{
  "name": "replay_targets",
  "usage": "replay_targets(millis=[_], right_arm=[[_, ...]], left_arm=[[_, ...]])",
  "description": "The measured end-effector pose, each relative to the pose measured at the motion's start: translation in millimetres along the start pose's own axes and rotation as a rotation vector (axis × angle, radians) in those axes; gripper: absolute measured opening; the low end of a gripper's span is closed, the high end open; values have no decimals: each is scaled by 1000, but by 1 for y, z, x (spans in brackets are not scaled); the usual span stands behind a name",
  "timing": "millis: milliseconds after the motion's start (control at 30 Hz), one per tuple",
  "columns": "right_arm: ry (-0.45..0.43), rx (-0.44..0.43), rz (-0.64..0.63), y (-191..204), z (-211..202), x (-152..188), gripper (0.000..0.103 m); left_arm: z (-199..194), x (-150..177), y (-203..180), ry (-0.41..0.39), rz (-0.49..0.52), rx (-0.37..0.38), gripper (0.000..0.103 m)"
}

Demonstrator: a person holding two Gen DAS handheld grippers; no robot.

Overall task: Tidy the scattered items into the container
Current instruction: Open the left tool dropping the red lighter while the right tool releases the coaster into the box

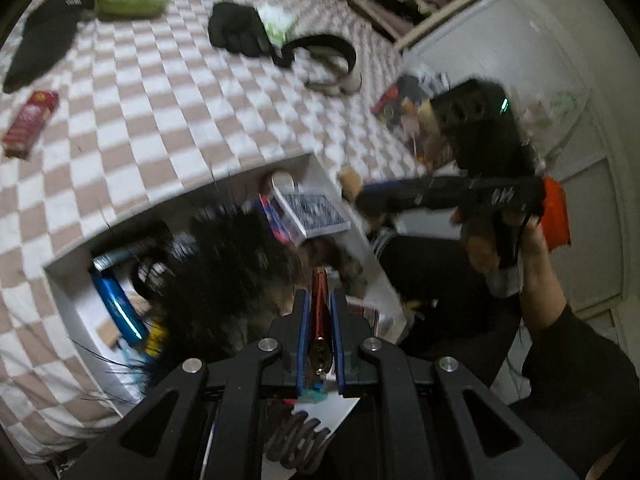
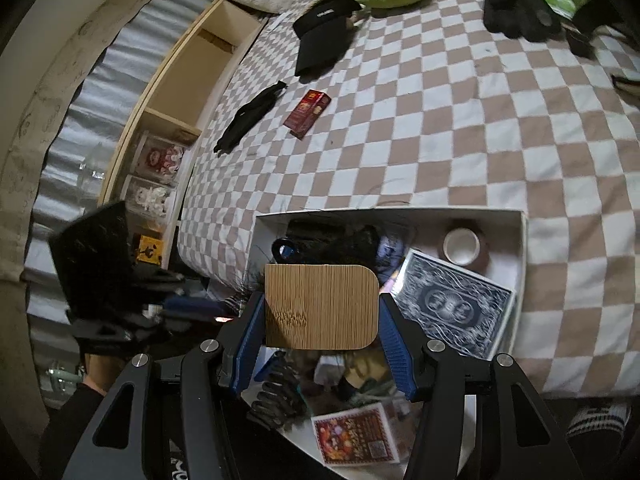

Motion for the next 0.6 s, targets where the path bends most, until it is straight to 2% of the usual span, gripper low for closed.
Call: replay_targets(millis=[300, 600], right_arm=[[-2, -54, 10, -2, -9, 11, 56], [-13, -84, -7, 2, -20, 19, 56]], left_arm=[[42, -2, -23, 102, 58, -20, 11], [69, -10, -37, 159, 104, -41, 11]])
Point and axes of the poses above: each gripper's, at about its wrist camera, not at the fingertips, and z roughly the way its jaws point, y to its left, x to its underside, the point moved 5 cm from there along z, roughly the way its jaws point, and after that the axes turned 10 degrees about -x, right-handed, at the moved point
